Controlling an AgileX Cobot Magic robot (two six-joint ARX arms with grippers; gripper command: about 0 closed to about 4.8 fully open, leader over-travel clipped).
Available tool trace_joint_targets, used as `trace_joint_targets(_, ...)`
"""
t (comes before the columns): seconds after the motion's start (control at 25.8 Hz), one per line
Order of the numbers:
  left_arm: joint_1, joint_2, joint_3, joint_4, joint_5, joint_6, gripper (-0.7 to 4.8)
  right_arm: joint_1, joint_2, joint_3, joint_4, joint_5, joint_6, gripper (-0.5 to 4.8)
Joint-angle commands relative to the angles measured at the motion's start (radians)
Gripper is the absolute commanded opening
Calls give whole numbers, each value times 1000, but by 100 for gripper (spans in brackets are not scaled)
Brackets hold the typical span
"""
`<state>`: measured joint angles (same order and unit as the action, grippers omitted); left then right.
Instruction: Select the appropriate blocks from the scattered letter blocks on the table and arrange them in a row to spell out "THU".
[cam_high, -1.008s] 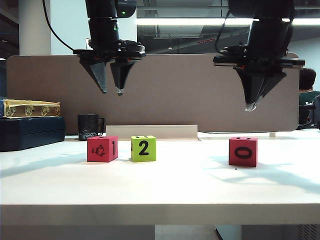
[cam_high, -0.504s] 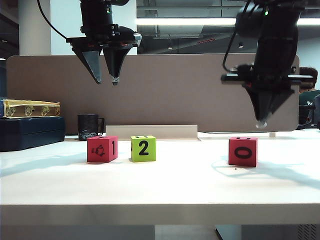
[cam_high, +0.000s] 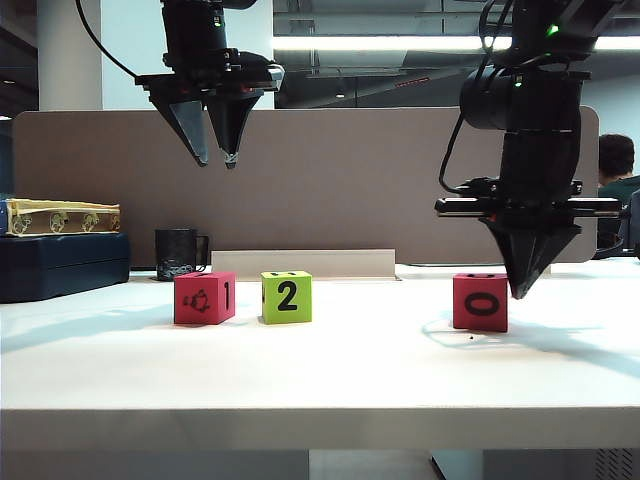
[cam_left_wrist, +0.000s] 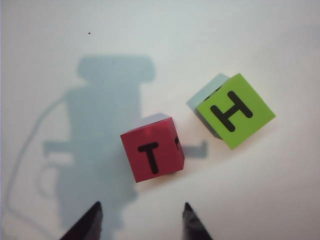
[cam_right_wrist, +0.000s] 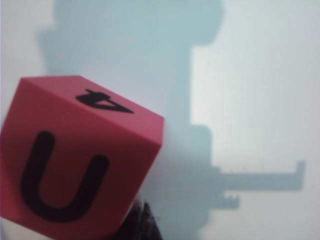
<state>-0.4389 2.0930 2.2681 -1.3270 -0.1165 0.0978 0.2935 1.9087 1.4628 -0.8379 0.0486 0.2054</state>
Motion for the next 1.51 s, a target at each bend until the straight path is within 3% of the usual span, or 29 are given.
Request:
trace_joint_targets(0.04,0,-5,2,8,-3,3,199,0,8,5,52,-3,6,-9)
trace_joint_targets(0.23,0,-5,2,21,-3,5,199,8,51,5,103,-51,8,-9)
trace_joint_targets(0.39,0,-5,2,45,-3,7,175,13,58,5,182,-48,8,-9)
trace_joint_targets(0.62,0,-4,1,68,-6,7,174,13,59,5,221,-47,8,-9)
trace_joint_targets(0.81,0,-2,2,95,-74,0,174,9,59,5,202,6,7,-9)
trace_joint_targets(1.01,0,-2,1,84,-70,-1,174,12,59,5,282,1,13,-9)
trace_joint_targets(1.51,0,-2,1,90,-71,-1,174,53,59,5,364,-119,34,-9)
